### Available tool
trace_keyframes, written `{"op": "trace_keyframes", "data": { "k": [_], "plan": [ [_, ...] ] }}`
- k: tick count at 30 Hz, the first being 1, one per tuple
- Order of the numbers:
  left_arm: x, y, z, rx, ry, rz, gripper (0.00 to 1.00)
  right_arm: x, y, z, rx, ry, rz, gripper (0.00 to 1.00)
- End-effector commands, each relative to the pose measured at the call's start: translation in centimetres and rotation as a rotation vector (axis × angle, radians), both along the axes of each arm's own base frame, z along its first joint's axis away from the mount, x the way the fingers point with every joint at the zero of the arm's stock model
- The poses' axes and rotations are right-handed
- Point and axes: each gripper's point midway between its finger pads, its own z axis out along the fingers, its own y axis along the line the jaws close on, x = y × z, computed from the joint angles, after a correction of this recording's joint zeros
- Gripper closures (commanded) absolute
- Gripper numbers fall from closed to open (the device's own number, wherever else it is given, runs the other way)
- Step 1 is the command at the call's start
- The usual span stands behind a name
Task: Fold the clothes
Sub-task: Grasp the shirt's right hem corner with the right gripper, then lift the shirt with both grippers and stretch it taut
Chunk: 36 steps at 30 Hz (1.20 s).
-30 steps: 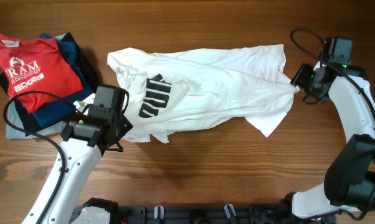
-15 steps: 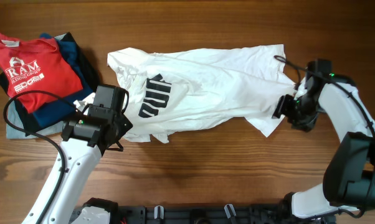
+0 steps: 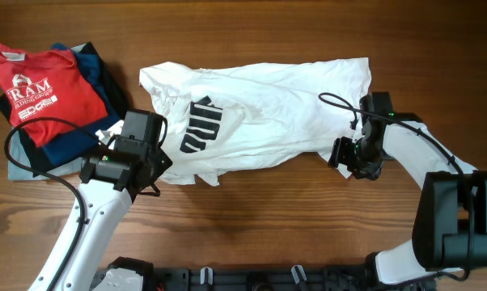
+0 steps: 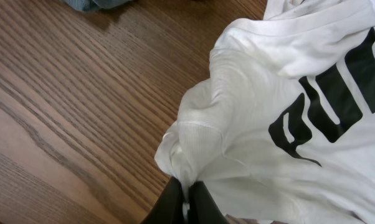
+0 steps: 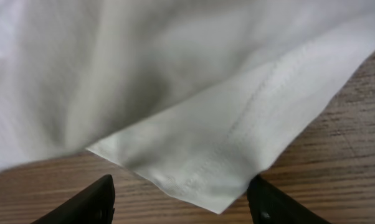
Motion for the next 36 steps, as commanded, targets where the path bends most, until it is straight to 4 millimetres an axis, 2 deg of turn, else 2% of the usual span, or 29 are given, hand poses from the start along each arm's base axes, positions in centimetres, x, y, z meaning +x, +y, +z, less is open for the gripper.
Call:
{"op": "trace_keyframes", "data": {
  "k": [1,5,10,14,17,21,22,28,30,32,36],
  "plan": [
    [0.1,0.6,0.0,0.025,-0.001,0.009,0.95,0.0,0.5,-0.9,0.000,-0.012,-0.001,0.31],
    [0.1,0.6,0.0,0.025,-0.001,0.009,0.95,0.2,0.5,-1.0,0.000,-0.026,0.000,0.32],
    [0.1,0.6,0.0,0.025,-0.001,0.009,0.95,0.1,-0.1,-1.1,-0.036,-0.018,-0.006,0.41],
    [0.1,0.6,0.0,0.025,-0.001,0.009,0.95,-0.1,-0.3,-1.1,-0.049,-0.011,-0.006,0.63],
    [0.1,0.6,0.0,0.025,0.000,0.009,0.95,-0.1,-0.3,-1.1,-0.049,-0.012,-0.007,0.72],
    [0.1,0.6,0.0,0.025,0.000,0.009,0.94,-0.1,-0.3,-1.1,-0.049,-0.012,-0.007,0.93],
    [0.1,0.6,0.0,0.025,-0.001,0.009,0.95,-0.1,-0.3,-1.1,-0.049,-0.012,-0.007,0.95],
    [0.0,0.2,-0.1,0.005,0.004,0.002,0.96,-0.3,-0.3,-0.9,-0.045,0.000,-0.029,0.96],
    [0.0,-0.3,-0.1,-0.021,0.006,-0.011,0.96,0.0,-0.4,-0.2,-0.049,-0.014,-0.034,0.96],
    [0.4,-0.7,0.0,-0.032,-0.005,-0.049,0.96,0.7,-0.8,1.3,-0.048,-0.047,-0.056,0.96],
    [1.2,-0.9,2.1,-0.017,-0.047,-0.129,0.96,2.8,-3.1,6.9,-0.063,-0.183,-0.141,0.96]
  ]
}}
